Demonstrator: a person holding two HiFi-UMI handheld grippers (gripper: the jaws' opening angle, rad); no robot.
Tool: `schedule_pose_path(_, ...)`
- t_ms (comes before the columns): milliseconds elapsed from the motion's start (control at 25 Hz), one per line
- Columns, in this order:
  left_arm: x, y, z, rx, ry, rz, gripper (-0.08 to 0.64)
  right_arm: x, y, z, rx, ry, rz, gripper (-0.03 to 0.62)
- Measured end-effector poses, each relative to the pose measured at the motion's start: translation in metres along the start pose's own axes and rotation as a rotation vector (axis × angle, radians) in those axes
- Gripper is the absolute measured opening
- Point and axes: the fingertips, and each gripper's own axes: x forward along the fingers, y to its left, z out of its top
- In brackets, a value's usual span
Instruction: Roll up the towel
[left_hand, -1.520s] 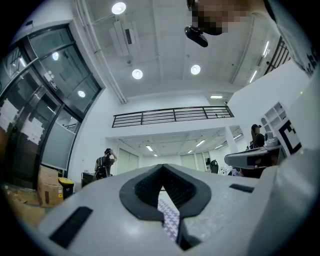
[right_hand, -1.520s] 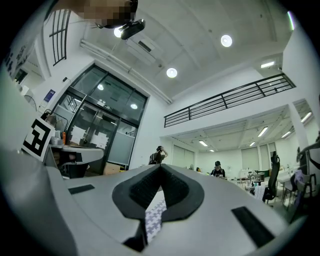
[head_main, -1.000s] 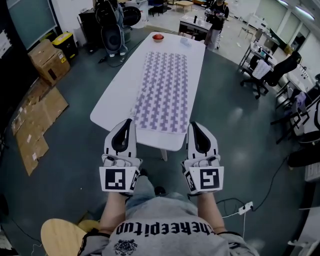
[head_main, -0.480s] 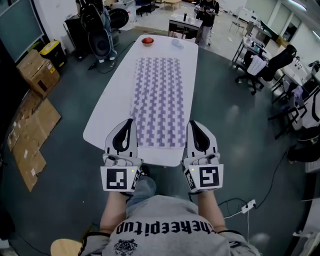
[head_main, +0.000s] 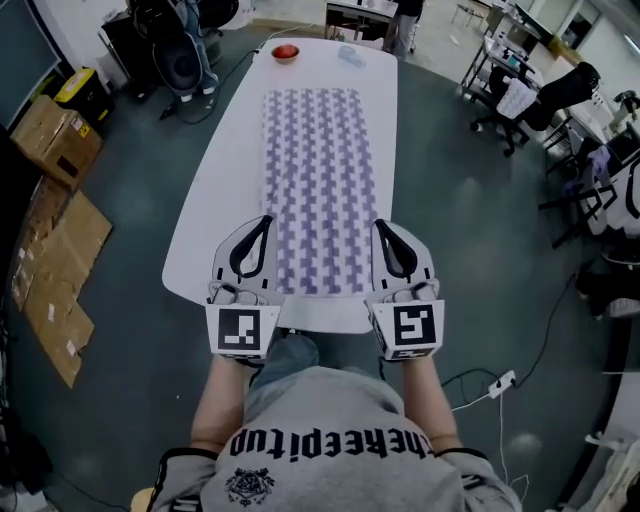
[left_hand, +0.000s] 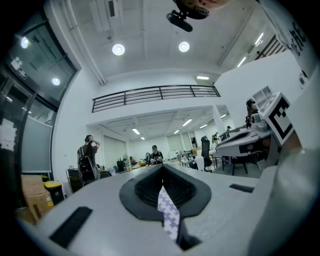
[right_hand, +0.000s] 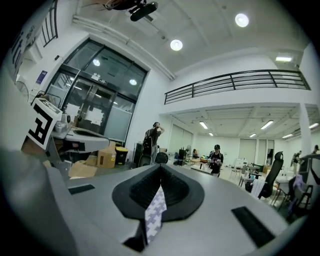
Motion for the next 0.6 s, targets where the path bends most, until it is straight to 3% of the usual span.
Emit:
schedule_pose_path(360,0.035,-0.033,-0.126,0.262,0.294,-0.295,0.008,0.043,0.015,-0.093,-0.090,0.271,0.104,0.002)
schedule_pose_path(600,0.013,-0.052,-0.207,0.346,0.461,-0.419,0.054,0.032,0.048,-0.174,-0.169,0.450,0.248,0.003)
